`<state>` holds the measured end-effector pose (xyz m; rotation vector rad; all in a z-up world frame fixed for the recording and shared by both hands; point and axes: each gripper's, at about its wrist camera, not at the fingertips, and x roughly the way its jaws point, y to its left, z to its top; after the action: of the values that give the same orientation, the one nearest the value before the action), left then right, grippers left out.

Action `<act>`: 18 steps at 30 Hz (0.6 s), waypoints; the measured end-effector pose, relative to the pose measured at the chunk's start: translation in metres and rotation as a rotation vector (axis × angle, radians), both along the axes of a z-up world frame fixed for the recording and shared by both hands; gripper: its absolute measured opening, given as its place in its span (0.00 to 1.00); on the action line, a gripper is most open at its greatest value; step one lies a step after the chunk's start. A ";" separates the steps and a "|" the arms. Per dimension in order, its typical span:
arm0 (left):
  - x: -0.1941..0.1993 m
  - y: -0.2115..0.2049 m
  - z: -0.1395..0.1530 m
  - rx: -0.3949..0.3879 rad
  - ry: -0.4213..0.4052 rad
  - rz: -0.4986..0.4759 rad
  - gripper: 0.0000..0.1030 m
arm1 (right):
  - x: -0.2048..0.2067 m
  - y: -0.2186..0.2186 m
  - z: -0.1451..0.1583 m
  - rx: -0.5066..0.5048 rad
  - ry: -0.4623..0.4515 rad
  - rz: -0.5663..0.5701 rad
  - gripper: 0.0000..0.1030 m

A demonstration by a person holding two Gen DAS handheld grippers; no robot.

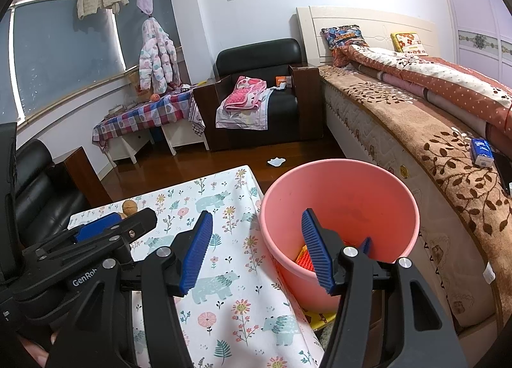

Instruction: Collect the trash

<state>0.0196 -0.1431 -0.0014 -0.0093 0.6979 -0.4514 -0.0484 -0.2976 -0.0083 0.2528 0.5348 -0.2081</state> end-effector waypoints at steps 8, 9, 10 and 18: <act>-0.001 0.000 -0.001 0.001 0.002 0.000 0.55 | 0.000 0.002 -0.001 0.000 0.002 0.000 0.57; -0.002 0.000 -0.002 0.001 0.003 -0.001 0.55 | 0.001 0.002 -0.001 0.000 0.001 0.000 0.57; -0.002 -0.001 -0.002 0.001 0.004 -0.001 0.55 | 0.001 0.001 -0.001 0.000 0.002 0.000 0.57; -0.002 -0.001 -0.003 0.002 0.004 0.000 0.55 | 0.001 0.003 -0.004 0.000 0.005 0.001 0.57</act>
<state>0.0178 -0.1437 -0.0042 -0.0083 0.7028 -0.4512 -0.0476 -0.2945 -0.0122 0.2517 0.5398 -0.2076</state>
